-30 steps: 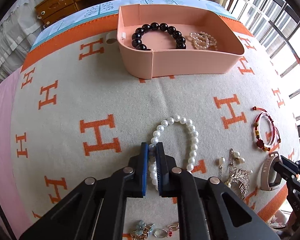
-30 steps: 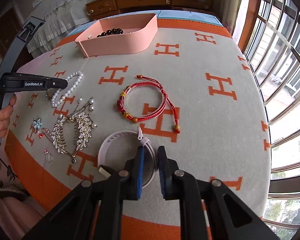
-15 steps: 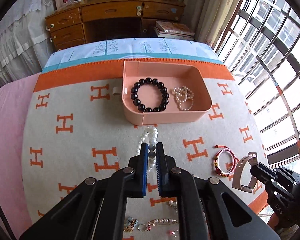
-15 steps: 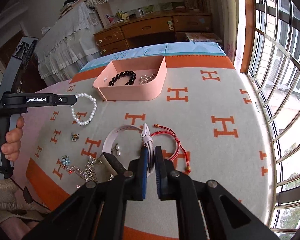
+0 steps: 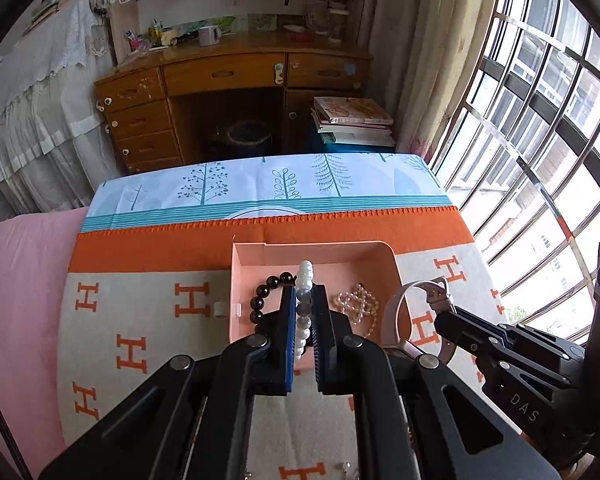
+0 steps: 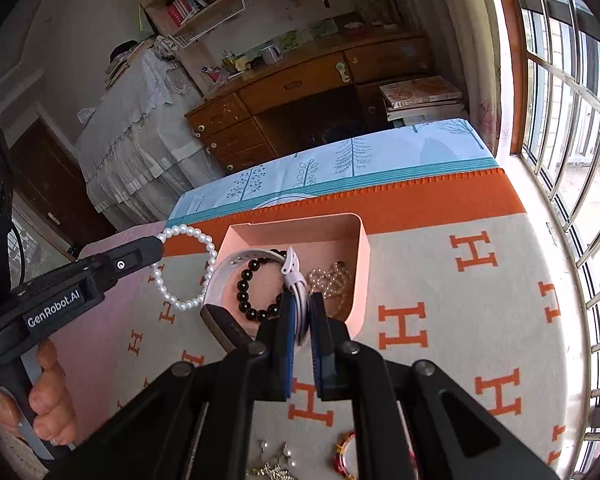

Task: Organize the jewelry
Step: 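Lower both pieces into the pink box and open both grippers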

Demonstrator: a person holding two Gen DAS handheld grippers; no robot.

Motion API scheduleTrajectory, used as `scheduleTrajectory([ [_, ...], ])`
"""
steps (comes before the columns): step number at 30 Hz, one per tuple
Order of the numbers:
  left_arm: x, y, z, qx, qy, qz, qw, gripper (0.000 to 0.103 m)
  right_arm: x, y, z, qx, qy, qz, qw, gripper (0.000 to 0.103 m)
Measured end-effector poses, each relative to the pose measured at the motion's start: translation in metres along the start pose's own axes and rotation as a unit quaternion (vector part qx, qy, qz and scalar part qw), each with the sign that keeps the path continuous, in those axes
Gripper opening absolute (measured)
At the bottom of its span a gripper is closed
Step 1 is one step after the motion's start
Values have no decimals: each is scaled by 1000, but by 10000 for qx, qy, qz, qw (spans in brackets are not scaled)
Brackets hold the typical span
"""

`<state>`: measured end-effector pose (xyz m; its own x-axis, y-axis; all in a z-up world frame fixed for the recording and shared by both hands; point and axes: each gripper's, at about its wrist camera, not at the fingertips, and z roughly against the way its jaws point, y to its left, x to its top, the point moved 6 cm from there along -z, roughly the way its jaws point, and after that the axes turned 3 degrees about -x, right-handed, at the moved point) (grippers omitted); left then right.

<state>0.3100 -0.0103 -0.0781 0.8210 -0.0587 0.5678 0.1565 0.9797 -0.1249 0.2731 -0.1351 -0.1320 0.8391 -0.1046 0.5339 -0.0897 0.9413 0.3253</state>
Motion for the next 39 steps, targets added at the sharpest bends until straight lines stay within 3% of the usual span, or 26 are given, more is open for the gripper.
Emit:
scheduleTrajectory([
  [6,-10,18,-69,215,440,113,9987,5,12,-5,-58,-262,261,-100,9993,7],
  [10,-17,38,-93,504,486,139,9974,6,13,-9,-86,-491,418,-82,9979,9],
  [12,-18,44,-93,661,338,1,9972,16,13,-10,-94,-591,449,-49,9972,13],
  [14,-20,46,-90,684,202,-142,9974,46,13,-11,-102,-621,514,-69,9967,15],
  [16,-21,49,-82,768,-8,-210,9968,59,13,-11,-105,-632,586,-105,9962,15],
  [18,-22,48,-73,808,-178,-286,9962,61,13,-10,-104,-645,582,-113,9962,15],
  [22,-30,44,-57,813,-249,-411,9955,70,12,-10,-92,-761,469,4,9960,15],
  [30,-46,40,-19,666,-340,-379,9965,71,4,-13,-34,-1268,10,469,9908,15],
  [32,-49,39,-7,655,-424,-374,9963,75,1,-15,-19,-1342,-25,524,9896,15],
  [36,-52,35,20,654,-623,-399,9951,80,-4,-14,17,-1302,-145,544,9899,15],
  [39,-55,32,38,578,-701,-373,9952,82,-7,-9,43,-1037,-166,497,9932,15],
])
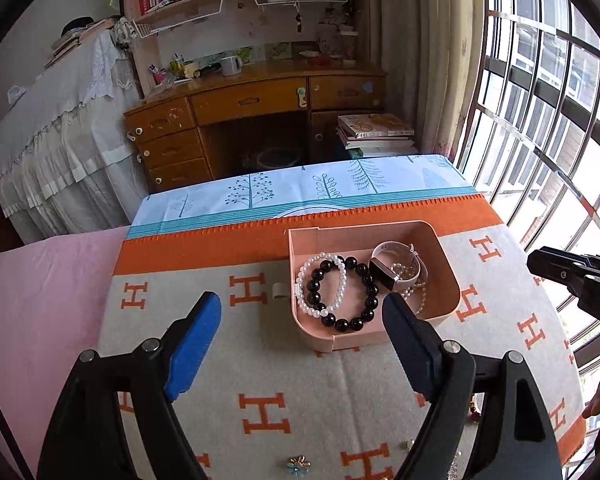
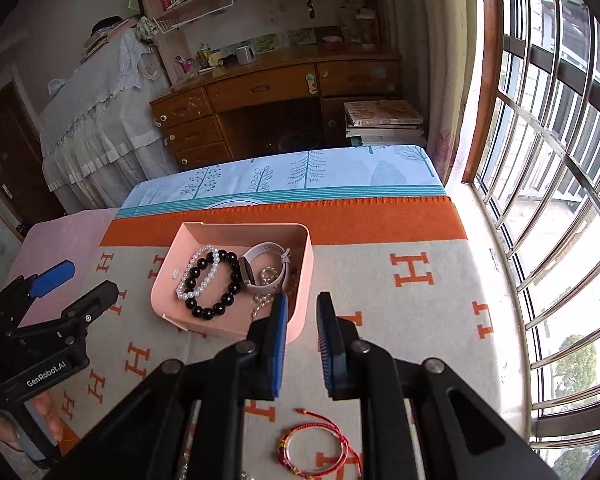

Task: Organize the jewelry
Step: 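Lower both pieces into the pink box and open both grippers, then move the left gripper to the silver hair comb while the right gripper approaches the red string bracelet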

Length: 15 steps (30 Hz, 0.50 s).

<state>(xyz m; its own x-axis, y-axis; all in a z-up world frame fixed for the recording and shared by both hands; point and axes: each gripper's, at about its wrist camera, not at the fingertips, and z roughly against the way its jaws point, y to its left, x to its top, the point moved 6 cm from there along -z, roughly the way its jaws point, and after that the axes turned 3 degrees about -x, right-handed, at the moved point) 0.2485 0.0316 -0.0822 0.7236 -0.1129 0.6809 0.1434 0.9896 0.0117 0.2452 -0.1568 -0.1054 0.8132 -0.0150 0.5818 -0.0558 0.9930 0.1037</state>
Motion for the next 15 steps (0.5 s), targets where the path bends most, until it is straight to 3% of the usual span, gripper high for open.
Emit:
scheduleTrajectory([
  [5,-1,-6,28,-19,-158,-86,9998,88,-8,4,30,59,-65,28,10000,15],
  [10,-8,-14,53,-29,-251,-227,9994,92,-23,5,49,81,-57,169,9998,36],
  [15,-21,-27,72,-147,-217,-434,9987,92,-42,4,58,36,114,368,9993,36],
])
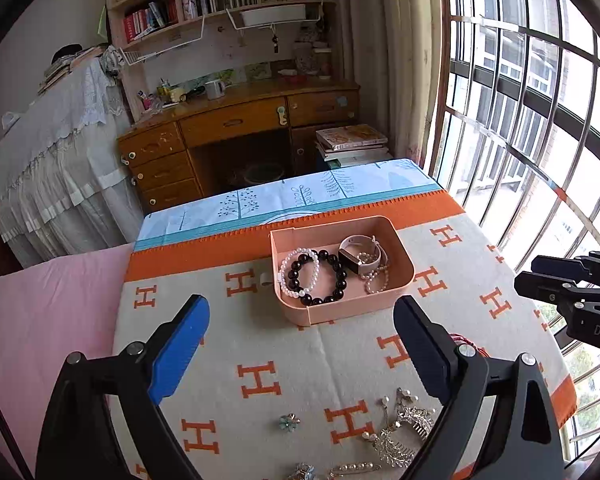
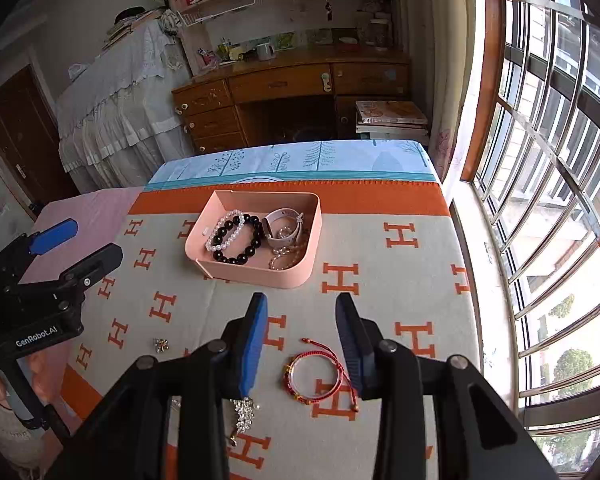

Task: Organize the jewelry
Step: 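Move the left gripper to the silver hair comb while the right gripper approaches the red string bracelet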

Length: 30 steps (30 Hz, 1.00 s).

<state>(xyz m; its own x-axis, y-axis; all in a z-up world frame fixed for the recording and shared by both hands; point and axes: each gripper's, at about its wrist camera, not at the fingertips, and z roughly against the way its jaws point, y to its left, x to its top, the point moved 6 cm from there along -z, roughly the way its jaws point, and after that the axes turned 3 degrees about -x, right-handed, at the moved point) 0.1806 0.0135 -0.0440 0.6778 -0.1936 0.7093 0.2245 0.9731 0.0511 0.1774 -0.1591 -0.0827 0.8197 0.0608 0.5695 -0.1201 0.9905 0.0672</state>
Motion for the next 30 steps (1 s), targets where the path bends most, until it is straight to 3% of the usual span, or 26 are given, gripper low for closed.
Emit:
scheduleTrajectory([
  [5,-20,-18,7,-141,172,-229,9995,100,-20,-1,5,-57,99,263,9996,36],
  [10,-52,-35,-8,-498,798,-256,9952,100,-40,-4,-1,-6,282,301,9992,36],
  [14,-83,-46,-31,-799,1383,-89,9871,100,-54,-7,-10,60,437,266,9987,36],
  [18,-114,-51,-55,-1018,2019,275,9737,99,-69,-10,-22,139,599,229,9978,36],
  [24,-143,-53,-82,-1057,2736,731,9532,83,-83,-15,-43,285,861,86,9958,36],
  [26,-148,-54,-87,-1039,2869,795,9490,75,-86,-17,-48,333,909,64,9953,36],
  [30,-154,-58,-92,-1034,3040,876,9430,71,-88,-22,-53,394,970,33,9945,36],
])
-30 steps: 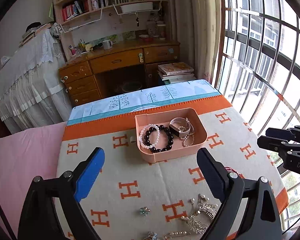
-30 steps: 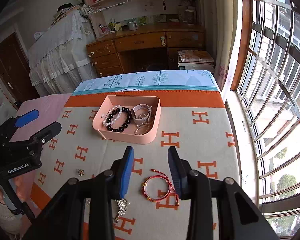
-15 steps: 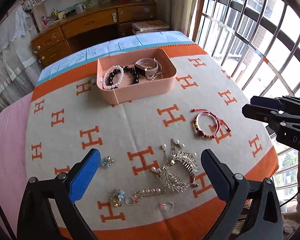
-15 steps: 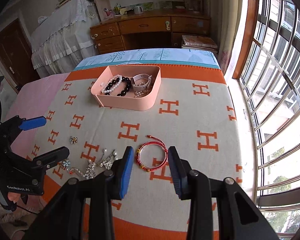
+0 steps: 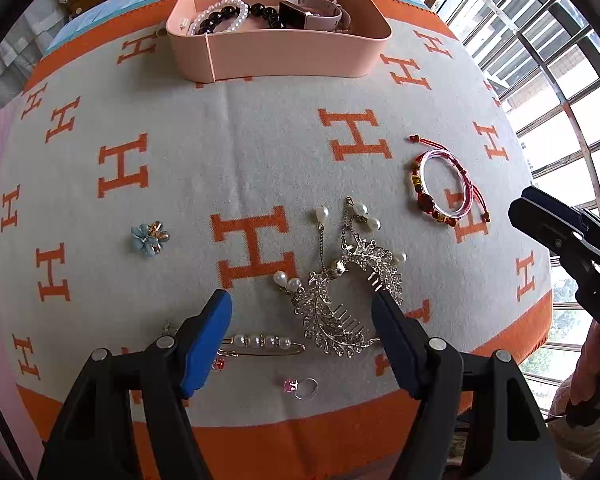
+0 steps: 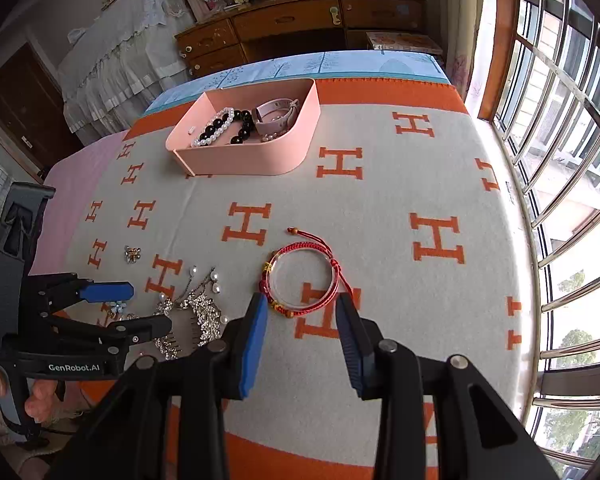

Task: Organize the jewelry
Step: 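Move the left gripper to the silver hair comb while the right gripper approaches the red string bracelet, then grasp the silver hair comb with the left gripper while the right gripper grasps the red string bracelet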

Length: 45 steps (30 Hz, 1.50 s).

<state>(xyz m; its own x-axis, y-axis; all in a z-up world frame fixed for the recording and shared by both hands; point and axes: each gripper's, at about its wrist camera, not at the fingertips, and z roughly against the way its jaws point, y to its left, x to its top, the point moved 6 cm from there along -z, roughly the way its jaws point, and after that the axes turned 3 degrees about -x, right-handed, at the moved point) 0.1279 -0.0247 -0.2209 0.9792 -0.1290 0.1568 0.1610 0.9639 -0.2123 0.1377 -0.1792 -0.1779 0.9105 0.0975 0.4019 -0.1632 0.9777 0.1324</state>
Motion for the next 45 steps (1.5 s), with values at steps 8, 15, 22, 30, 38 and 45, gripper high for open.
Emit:
scheduleTrajectory([
  [8,0,-4,-19,26,263,155,9995,60,-1,-10,-4,65,39,-60,10000,36],
  [15,3,-10,-33,106,451,333,9984,50,-1,-19,-12,84,102,-178,9998,36],
  [22,11,-24,-40,310,662,355,9967,50,-1,-25,-19,127,129,-263,9995,36],
  [30,17,-44,-46,462,702,333,9959,30,5,-29,-26,193,111,-311,9993,36],
  [38,23,-40,-41,364,589,510,9963,29,13,-31,-42,320,337,-388,9982,36],
  [45,26,-31,-20,270,412,511,9975,29,24,-29,-68,303,748,-408,9959,36],
])
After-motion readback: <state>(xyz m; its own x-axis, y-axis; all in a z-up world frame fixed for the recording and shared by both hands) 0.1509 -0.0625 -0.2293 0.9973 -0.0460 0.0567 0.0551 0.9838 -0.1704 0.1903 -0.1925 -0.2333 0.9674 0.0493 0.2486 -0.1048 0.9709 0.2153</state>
